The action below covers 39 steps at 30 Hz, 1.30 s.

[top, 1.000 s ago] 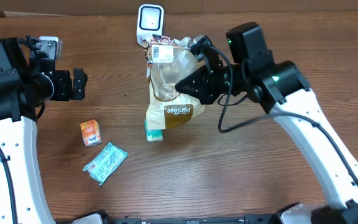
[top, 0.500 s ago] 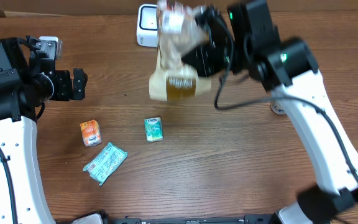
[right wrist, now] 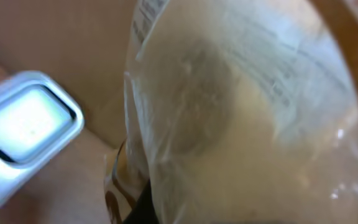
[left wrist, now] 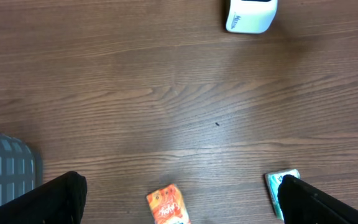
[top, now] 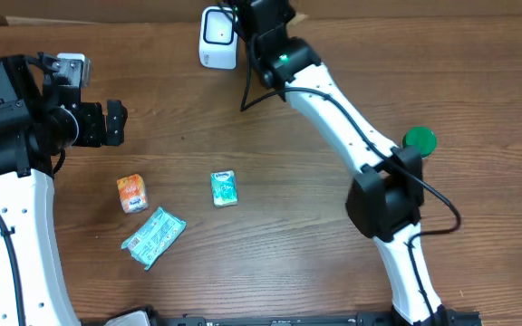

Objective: Scan the item barcode
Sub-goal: 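Lift the snack bag and hold it at the white scanner, then carry the snack bag right and drop it beside the jar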

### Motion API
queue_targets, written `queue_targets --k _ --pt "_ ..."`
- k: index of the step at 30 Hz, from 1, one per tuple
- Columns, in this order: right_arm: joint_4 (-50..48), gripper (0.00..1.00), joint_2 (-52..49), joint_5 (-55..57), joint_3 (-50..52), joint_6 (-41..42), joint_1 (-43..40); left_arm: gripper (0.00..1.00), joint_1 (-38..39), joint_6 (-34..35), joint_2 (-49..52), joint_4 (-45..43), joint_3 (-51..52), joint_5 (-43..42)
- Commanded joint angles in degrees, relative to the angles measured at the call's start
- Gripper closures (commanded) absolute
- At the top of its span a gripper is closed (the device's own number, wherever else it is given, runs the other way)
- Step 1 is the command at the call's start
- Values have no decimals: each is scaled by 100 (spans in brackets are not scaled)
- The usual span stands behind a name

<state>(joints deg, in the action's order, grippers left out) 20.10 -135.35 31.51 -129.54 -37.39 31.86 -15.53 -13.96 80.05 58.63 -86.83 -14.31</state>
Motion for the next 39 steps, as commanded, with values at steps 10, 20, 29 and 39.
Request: queue_targets --k 10,20,29,39 --pt "-695 96 -940 699 -96 -3204 -20 0 -42 -129 9 -17 -31 13" --pt "-649 96 -940 837 -96 -3213 46 0 -42 -129 9 -15 -31 13" --pt "-533 96 -651 883 -98 -2732 203 0 -42 -129 9 -17 -31 13" --pt "2339 96 1550 -1331 -105 1237 46 0 -42 -129 9 -17 -31 13"
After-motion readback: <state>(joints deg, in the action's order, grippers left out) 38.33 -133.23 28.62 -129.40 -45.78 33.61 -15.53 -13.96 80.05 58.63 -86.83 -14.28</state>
